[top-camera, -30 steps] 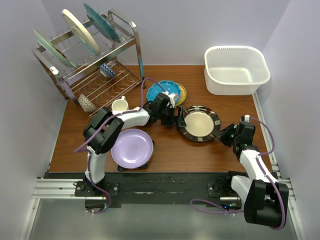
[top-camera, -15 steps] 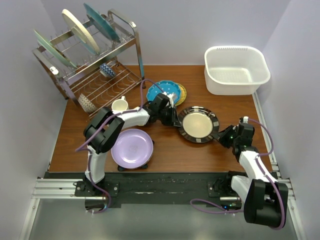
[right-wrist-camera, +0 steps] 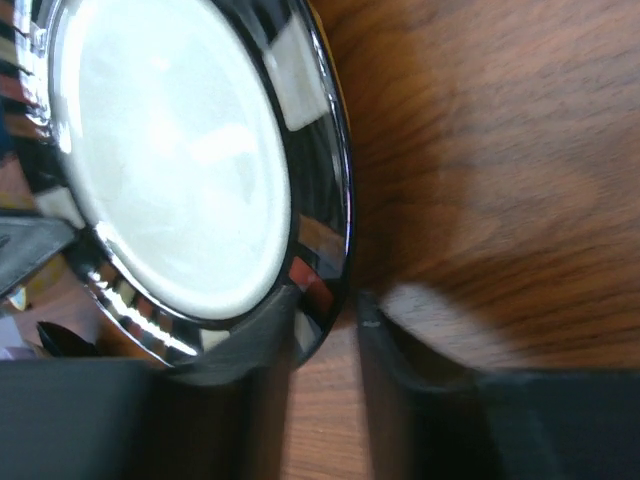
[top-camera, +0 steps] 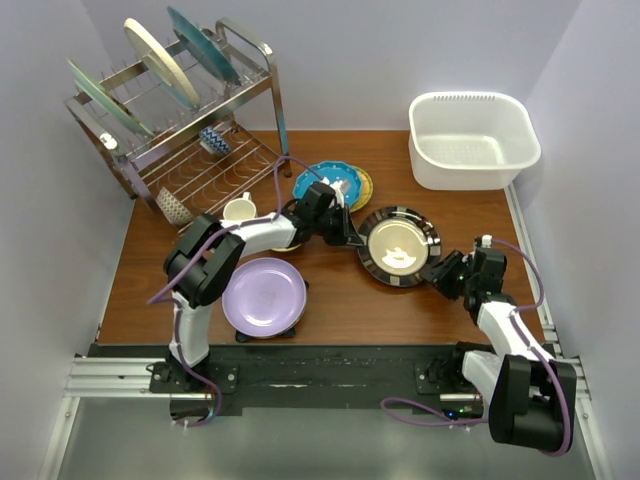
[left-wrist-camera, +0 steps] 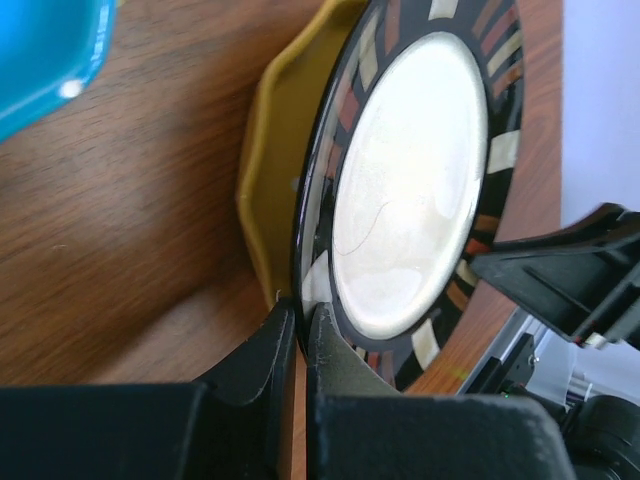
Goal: Place the plates into the plastic bin on the countertop
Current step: Pick up the plate at the center of the board.
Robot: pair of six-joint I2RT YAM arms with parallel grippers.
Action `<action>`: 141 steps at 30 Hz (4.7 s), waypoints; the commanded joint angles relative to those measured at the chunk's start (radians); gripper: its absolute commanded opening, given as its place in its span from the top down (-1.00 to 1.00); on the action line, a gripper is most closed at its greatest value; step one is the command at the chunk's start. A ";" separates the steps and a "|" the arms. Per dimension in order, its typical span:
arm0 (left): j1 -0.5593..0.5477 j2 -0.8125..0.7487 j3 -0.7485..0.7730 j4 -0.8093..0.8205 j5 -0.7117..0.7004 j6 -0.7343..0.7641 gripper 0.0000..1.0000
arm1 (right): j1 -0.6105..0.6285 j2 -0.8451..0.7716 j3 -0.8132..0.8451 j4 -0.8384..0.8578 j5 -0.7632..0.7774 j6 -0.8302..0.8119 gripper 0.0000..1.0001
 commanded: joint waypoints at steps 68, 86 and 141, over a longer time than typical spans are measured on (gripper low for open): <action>0.107 -0.119 -0.464 1.149 0.493 -0.516 1.00 | -0.060 0.156 -0.078 0.740 -0.408 0.267 0.14; 0.143 -0.178 -0.438 0.837 0.439 -0.317 1.00 | -0.062 0.076 -0.028 0.511 -0.615 0.103 0.33; 0.122 -0.417 -0.081 -0.005 -0.260 0.287 -1.00 | -0.062 -0.039 0.083 0.147 -0.565 -0.031 1.00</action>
